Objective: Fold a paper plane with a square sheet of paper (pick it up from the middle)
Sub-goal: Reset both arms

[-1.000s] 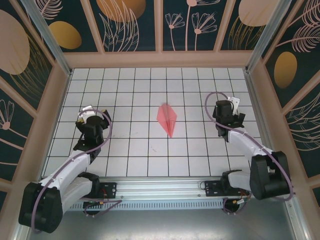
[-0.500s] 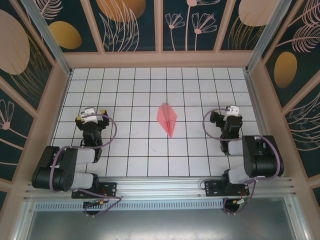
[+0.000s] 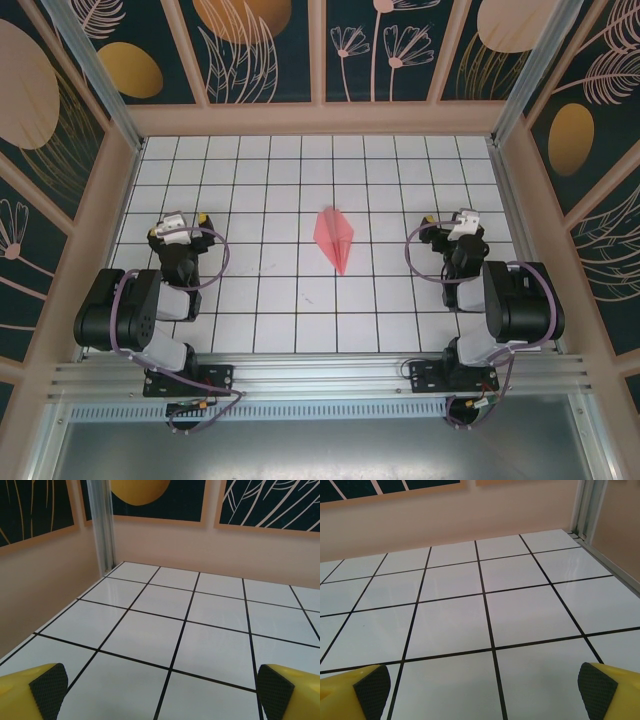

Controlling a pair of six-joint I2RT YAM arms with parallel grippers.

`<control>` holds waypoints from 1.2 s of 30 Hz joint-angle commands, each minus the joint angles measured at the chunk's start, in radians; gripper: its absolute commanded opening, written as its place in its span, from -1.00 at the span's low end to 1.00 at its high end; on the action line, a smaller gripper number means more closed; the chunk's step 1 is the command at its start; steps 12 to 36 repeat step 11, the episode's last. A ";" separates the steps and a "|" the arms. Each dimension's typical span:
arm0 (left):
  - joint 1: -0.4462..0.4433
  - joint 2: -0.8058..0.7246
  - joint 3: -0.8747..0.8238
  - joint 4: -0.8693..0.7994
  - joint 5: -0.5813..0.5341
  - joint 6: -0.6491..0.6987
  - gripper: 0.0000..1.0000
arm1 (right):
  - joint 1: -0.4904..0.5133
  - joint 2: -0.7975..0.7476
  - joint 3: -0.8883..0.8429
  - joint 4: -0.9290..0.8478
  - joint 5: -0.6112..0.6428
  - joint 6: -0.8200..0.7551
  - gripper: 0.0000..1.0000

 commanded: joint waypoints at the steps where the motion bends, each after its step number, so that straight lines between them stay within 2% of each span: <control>1: 0.006 -0.002 0.003 0.053 -0.003 -0.019 0.97 | -0.006 0.000 0.010 0.049 -0.023 0.010 0.98; 5: 0.006 0.000 0.029 0.008 0.089 0.012 0.97 | -0.006 0.001 0.011 0.049 -0.023 0.011 0.97; 36: 0.006 -0.003 0.015 0.029 0.093 0.015 0.97 | -0.004 0.001 0.010 0.050 -0.022 0.008 0.98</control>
